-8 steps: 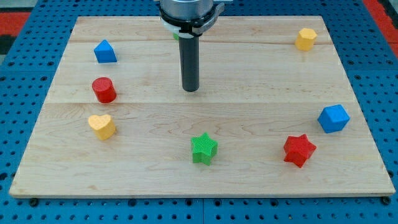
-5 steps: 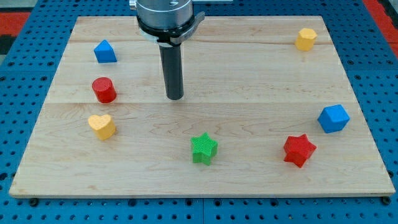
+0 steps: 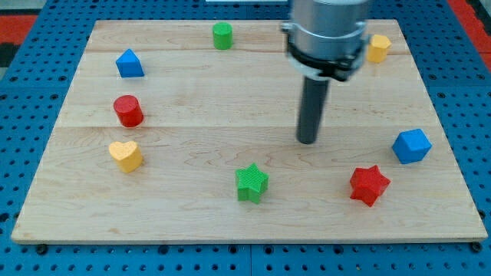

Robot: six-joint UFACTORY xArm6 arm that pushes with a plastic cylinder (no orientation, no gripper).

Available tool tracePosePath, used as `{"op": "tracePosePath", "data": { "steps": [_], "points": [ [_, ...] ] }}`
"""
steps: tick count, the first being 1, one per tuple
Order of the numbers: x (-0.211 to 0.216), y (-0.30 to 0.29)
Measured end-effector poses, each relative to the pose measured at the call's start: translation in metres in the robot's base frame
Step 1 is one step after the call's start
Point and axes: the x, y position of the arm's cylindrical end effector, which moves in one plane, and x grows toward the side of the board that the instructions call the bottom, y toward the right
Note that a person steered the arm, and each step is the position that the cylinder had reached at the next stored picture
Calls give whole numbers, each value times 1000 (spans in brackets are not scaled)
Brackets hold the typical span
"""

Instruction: Move the red star towards the center

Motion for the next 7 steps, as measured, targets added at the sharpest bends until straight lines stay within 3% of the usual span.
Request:
{"op": "tracePosePath", "data": {
  "steps": [3,4,5,7],
  "points": [
    [47,120],
    [75,135],
    [90,131],
    [88,21]
  ]
}}
